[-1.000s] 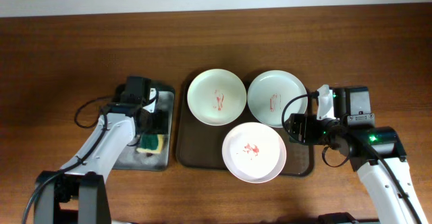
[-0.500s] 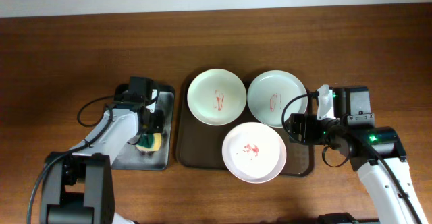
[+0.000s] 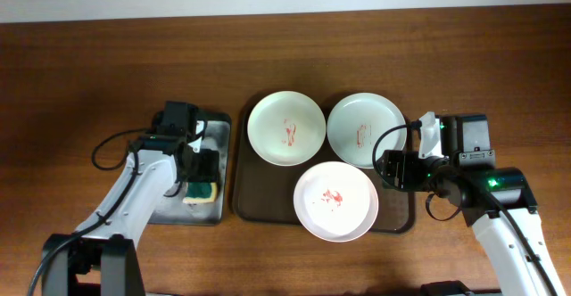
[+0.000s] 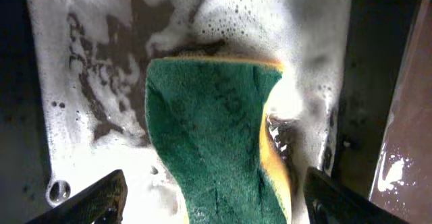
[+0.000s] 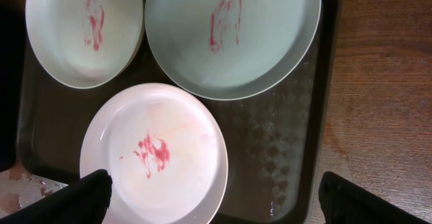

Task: Clean dirty plates on tray and stack at the side
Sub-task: 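Grasp the green-and-yellow sponge in the soapy water with the left gripper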

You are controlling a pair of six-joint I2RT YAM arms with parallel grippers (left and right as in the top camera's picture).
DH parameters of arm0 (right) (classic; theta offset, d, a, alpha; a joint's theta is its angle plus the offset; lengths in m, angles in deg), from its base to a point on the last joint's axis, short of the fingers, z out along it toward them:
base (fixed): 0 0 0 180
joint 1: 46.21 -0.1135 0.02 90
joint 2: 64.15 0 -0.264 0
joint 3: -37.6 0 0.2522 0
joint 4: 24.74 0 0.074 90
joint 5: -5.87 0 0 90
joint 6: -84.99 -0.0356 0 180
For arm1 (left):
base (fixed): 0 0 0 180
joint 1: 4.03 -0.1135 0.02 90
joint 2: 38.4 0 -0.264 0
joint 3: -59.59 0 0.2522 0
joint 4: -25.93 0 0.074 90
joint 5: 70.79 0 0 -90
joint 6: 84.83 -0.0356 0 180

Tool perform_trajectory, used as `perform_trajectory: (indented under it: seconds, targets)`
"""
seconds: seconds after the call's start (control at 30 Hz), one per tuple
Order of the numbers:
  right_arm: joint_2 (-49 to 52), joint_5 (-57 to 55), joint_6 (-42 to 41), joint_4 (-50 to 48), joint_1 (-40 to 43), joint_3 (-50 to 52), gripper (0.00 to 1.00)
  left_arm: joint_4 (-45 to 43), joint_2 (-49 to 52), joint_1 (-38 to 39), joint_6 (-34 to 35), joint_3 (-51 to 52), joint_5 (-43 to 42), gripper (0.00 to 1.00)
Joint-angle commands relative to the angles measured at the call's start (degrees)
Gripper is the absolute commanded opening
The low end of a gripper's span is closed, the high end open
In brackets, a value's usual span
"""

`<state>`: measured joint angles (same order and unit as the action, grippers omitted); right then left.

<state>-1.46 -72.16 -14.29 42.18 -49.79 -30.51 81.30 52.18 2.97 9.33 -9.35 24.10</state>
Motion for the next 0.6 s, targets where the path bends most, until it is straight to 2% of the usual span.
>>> perform_trajectory:
  seconds: [0.0, 0.17, 0.57]
  targets:
    - [0.15, 0.50, -0.44, 0.00, -0.22, -1.11, 0.99, -0.44, 0.50, -0.02, 2.10, 0.81, -2.71, 0.76]
    - [0.15, 0.50, -0.44, 0.02, -0.22, -1.11, 0.99, -0.37, 2.03, -0.02, 5.49, 1.68, -2.73, 0.64]
    - [0.15, 0.50, -0.44, 0.02, -0.22, -1.11, 0.99, -0.15, 2.80, -0.02, 9.77, 2.91, -2.54, 0.62]
